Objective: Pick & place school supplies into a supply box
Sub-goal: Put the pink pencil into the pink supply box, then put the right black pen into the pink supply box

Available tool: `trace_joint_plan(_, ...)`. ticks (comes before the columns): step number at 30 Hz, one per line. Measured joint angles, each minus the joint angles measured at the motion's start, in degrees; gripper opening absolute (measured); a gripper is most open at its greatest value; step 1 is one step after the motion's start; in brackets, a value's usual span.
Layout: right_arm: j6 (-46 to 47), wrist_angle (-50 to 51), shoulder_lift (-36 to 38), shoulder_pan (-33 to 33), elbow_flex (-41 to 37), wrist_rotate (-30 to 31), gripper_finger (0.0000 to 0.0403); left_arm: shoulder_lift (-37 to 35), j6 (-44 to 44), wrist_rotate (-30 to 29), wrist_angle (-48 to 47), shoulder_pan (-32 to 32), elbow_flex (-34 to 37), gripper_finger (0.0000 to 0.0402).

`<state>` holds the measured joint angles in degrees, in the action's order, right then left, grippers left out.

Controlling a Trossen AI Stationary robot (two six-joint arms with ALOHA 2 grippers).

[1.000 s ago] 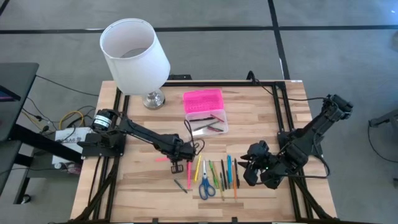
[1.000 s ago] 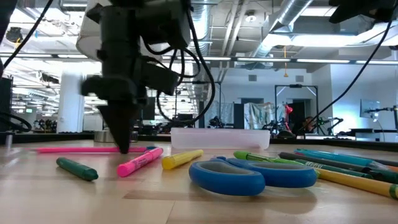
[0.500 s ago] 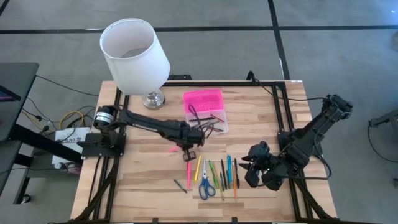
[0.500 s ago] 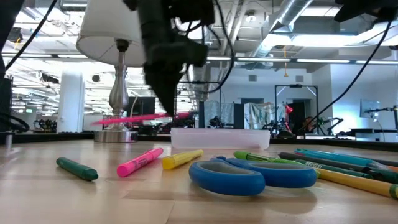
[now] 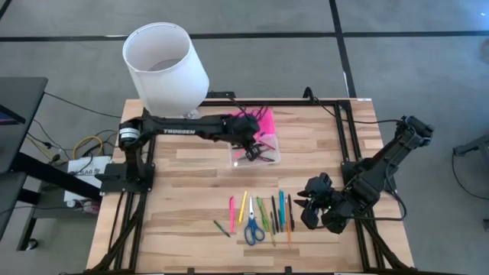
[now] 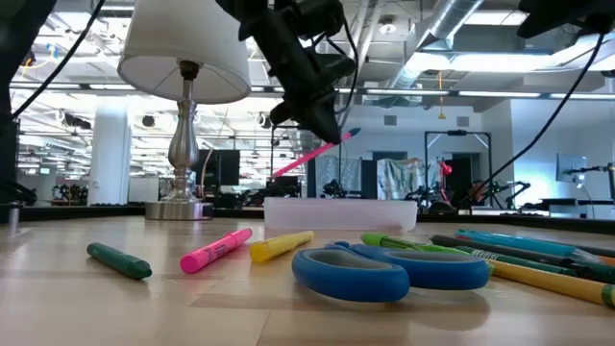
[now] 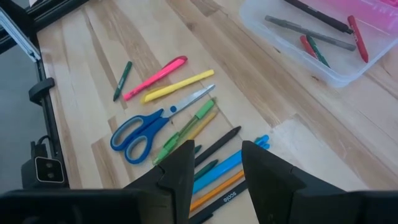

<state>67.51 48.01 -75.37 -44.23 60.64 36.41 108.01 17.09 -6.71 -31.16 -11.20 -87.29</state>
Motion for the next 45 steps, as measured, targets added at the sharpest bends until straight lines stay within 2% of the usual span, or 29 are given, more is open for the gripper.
trace_joint_plan(6,0.02,0.97,0.0,0.0,0.0,0.08,0.0125,0.61,-0.65,0.2,3.73,-1.93,-0.07,0.0002)
trace_joint_plan(10,0.04,1.4,0.0,0.11,0.02,0.1,0.0125,2.77,-0.9,2.43,6.01,-1.99,-0.03,0.0003)
trace_joint_plan(21,4.68,2.85,-0.04,-1.2,0.04,-0.12,0.0125,5.66,-5.05,4.03,5.07,-1.16,-0.9,0.0015)
trace_joint_plan(24,5.15,2.93,-0.04,-1.73,0.04,-0.11,0.0125,5.66,-6.64,4.02,4.5,-1.16,-0.9,0.0038)
trace_joint_plan(30,6.21,2.76,-0.04,-1.9,0.04,-0.11,0.0125,5.66,-6.94,1.47,4.08,-0.74,-0.9,0.0113)
trace_joint_plan(33,7.52,2.88,-0.04,-1.89,0.03,-0.11,0.0125,5.66,-6.89,2.5,3.48,-0.72,-1.17,0.0142)
trace_joint_plan(39,17.34,6.05,-2.16,-1.51,0.04,-0.98,0.0125,5.66,-8.81,3.28,-2.94,1.51,-7.35,0.0161)
trace_joint_plan(45,26.44,7.35,-8.44,-0.14,0.02,-9.01,0.0125,5.21,-12.99,2.08,-13.2,6.92,-18.38,0.015)
